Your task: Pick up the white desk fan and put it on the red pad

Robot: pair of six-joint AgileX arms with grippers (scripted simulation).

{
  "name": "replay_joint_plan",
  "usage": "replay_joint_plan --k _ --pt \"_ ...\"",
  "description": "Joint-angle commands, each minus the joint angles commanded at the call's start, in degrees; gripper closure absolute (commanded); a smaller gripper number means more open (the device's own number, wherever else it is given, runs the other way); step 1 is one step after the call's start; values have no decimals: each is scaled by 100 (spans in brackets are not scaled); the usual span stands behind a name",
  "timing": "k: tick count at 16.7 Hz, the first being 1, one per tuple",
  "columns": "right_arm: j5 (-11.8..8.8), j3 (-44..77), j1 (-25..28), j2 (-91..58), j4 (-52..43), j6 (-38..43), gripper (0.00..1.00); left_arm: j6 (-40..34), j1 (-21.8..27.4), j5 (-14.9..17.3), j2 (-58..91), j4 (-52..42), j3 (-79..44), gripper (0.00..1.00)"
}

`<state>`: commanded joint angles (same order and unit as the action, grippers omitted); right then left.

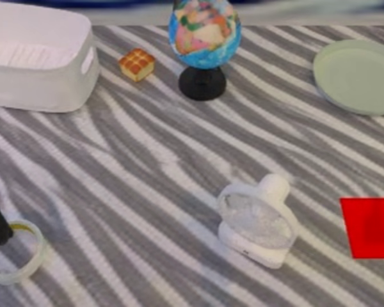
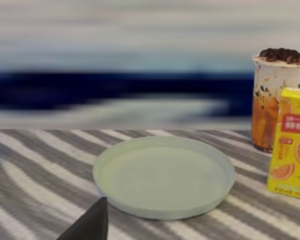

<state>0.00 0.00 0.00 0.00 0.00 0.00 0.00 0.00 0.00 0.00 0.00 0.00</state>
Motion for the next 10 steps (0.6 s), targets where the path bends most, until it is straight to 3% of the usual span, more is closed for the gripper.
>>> replay_joint_plan --k 5,10 --pt "-23 335 203 -355 -339 -69 0 0 0 0 0 0 0 0" --pt "-40 2004 1001 -2122 -1781 -326 0 0 0 0 0 0 0 0"
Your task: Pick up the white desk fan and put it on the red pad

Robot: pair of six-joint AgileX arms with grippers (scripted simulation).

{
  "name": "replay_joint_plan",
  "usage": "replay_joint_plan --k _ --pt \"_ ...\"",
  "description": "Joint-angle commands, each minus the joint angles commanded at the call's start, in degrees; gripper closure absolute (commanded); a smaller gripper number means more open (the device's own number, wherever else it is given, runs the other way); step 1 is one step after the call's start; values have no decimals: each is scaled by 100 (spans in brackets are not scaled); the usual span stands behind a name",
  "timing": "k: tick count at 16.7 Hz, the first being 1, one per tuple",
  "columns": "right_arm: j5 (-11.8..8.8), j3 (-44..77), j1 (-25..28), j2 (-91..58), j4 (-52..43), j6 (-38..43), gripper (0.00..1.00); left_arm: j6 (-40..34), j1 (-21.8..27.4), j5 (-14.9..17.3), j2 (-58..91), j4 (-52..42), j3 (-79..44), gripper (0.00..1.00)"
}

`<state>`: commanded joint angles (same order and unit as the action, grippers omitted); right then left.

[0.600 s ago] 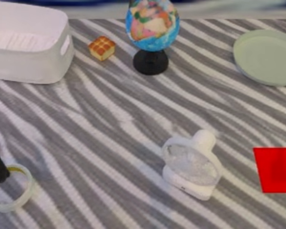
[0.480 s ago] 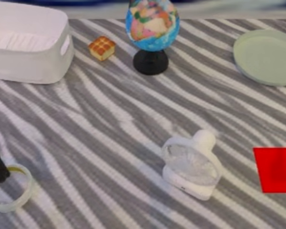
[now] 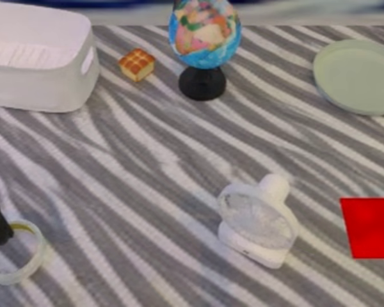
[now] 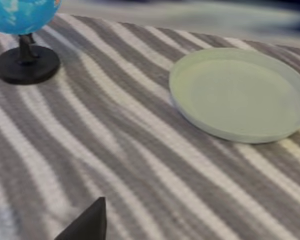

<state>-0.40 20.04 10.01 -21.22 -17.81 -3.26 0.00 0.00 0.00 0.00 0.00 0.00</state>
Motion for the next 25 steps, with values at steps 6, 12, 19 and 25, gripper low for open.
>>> replay_joint_plan --k 6,12,19,25 --pt "29 3052 1340 -3349 -2541 -419 0 0 0 0 0 0 0 0" --pt "51 6030 2598 -6622 -4922 -798 0 0 0 0 0 0 0 0" --pt "37 7996 3421 -8648 -6395 -1041 0 0 0 0 0 0 0 0" --pt "36 8056 3425 -8713 -6435 -1045 0 0 0 0 0 0 0 0"
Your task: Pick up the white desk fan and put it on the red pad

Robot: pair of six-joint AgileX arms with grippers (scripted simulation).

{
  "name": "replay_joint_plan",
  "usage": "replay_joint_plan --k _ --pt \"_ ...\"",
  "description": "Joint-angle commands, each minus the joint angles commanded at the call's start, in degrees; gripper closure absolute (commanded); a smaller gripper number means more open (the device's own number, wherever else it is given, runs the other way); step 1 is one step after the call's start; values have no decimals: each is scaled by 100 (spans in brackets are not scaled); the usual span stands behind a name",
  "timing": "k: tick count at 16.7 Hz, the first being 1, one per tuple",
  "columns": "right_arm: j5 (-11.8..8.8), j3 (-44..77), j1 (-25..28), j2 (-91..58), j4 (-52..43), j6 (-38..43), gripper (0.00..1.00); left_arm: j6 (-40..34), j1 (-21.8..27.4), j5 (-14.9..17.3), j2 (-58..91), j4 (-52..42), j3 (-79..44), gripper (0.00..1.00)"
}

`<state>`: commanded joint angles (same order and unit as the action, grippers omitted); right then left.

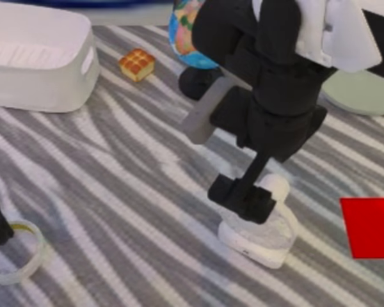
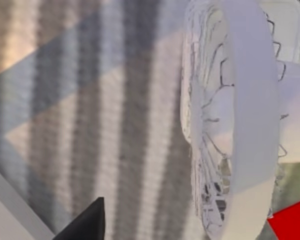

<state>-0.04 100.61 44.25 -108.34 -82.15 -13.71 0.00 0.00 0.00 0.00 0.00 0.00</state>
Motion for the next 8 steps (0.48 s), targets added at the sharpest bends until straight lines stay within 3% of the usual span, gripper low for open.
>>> replay_joint_plan --k 8 --pt "0 -1047 38 -5 1042 5 0 0 0 0 0 0 0 0"
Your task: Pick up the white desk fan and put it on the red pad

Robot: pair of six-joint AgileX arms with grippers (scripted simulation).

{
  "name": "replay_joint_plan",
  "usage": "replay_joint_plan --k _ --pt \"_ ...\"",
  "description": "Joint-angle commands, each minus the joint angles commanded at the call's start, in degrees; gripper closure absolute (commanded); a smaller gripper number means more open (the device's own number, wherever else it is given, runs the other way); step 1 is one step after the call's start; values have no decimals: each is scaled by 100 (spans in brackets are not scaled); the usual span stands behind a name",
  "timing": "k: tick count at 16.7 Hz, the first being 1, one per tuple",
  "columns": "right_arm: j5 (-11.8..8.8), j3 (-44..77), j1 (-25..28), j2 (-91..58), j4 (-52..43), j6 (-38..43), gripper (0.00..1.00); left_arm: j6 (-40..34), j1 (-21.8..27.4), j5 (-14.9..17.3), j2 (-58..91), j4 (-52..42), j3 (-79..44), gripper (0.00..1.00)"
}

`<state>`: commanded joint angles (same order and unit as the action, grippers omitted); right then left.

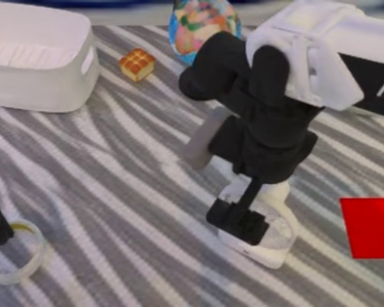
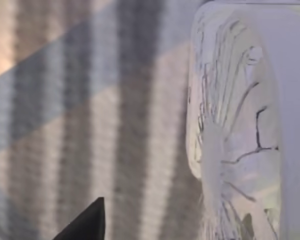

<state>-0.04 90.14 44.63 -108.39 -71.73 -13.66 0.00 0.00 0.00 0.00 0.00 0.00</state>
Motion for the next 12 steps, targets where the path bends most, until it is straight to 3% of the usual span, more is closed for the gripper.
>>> replay_joint_plan --k 5,12 --pt "0 -80 3 -3 80 2 0 0 0 0 0 0 0 0" --pt "0 -80 3 -3 80 2 53 0 0 0 0 0 0 0"
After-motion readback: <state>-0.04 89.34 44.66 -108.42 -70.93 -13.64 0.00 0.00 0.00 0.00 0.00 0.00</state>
